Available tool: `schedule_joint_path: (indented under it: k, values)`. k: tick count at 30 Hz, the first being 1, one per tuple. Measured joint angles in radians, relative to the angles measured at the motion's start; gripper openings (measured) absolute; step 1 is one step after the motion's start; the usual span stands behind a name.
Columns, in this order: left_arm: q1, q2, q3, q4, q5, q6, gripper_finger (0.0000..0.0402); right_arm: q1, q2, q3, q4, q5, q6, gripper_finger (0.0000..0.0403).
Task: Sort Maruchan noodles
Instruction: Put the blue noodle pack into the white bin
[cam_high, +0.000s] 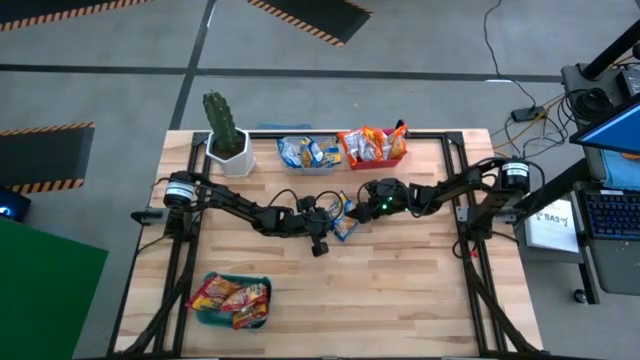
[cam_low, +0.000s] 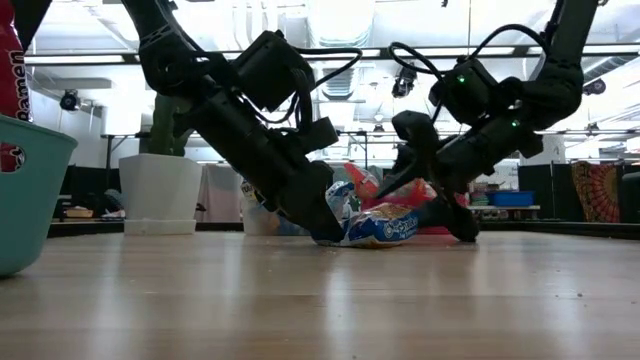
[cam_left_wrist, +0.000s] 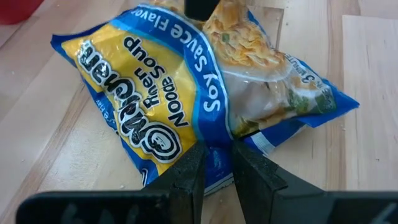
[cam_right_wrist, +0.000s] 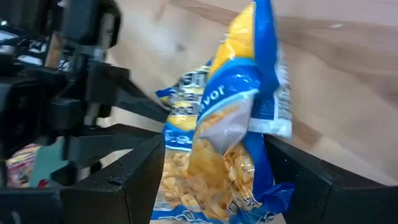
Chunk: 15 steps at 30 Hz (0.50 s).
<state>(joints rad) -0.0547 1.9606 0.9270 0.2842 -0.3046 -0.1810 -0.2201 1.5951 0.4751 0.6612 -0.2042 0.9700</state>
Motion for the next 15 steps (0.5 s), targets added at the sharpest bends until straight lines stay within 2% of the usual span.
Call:
schedule_joint_path:
  k: [7, 15]
  values:
    - [0.0, 0.0, 0.0, 0.003, 0.0, 0.0, 0.006, 0.009, 0.05, 0.042, 0.011, -0.002, -0.024, 0.0237]
    - [0.0, 0.0, 0.0, 0.005, 0.0, 0.0, 0.006, 0.012, 0.068, 0.058, 0.011, 0.02, -0.06, 0.0183]
